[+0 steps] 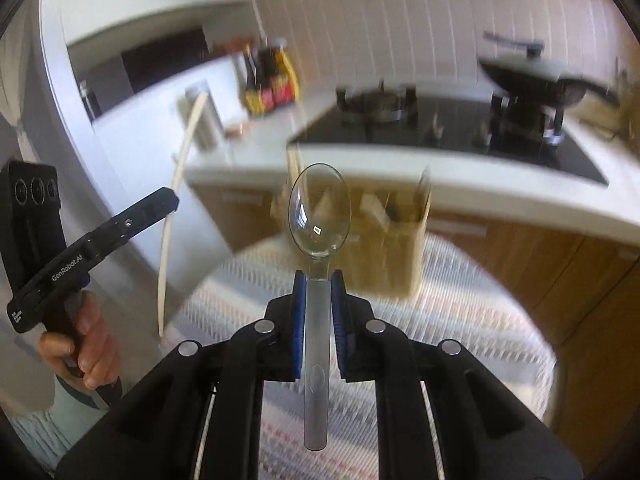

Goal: Organize utensils
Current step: 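Carry the chopstick and clear spoon up over the yellow basket, then open both grippers to release the chopstick and spoon into the basket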

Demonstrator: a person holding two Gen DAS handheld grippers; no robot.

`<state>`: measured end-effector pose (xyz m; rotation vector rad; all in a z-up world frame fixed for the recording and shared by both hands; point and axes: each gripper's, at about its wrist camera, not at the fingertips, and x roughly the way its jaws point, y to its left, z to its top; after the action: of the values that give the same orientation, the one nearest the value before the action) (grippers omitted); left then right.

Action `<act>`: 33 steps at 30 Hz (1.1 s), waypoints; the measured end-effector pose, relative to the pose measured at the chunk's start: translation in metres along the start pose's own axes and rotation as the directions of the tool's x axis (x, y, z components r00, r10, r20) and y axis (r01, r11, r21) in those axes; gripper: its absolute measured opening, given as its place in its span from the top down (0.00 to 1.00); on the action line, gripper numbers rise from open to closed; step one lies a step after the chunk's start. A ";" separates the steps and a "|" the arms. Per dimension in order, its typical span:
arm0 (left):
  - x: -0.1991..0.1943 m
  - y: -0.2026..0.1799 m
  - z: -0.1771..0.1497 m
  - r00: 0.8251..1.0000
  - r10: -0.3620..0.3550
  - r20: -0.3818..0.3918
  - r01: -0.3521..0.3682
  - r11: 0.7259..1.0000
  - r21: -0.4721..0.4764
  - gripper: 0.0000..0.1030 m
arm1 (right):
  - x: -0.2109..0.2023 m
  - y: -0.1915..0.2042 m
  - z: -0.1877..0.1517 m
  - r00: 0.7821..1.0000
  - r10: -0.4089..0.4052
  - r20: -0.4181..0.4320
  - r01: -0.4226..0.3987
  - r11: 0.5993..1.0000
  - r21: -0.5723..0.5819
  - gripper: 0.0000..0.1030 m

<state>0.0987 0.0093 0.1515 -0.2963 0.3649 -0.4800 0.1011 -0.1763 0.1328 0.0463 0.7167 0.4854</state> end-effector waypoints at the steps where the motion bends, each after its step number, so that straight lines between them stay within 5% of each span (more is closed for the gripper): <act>1: 0.001 -0.001 0.007 0.999 -0.011 0.036 0.011 1.000 0.000 0.98 | -0.003 -0.003 0.008 1.000 -0.005 0.025 0.005 1.000 0.003 0.90; 8: 0.013 -0.020 0.038 0.977 -0.006 0.214 -0.009 0.997 0.070 0.98 | -0.007 -0.026 0.055 0.970 -0.085 0.229 0.086 0.996 0.005 0.90; 14: 0.049 -0.008 0.038 0.956 0.045 0.291 -0.081 0.990 0.114 0.98 | 0.023 -0.041 0.076 0.937 -0.137 0.322 0.148 0.989 -0.010 0.90; 22: 0.105 0.026 0.026 0.944 0.107 0.313 -0.140 0.987 0.085 0.98 | 0.066 -0.064 0.083 0.906 -0.088 0.413 0.109 0.994 -0.026 0.90; 33: 0.139 0.045 0.001 0.936 0.157 0.315 -0.197 0.975 0.101 0.98 | 0.106 -0.079 0.067 0.904 -0.105 0.414 0.130 0.991 -0.032 0.90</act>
<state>0.2314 -0.0209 0.0990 -0.2027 0.0551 -0.2719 0.2450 -0.1910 0.1014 0.0475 0.2866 0.3637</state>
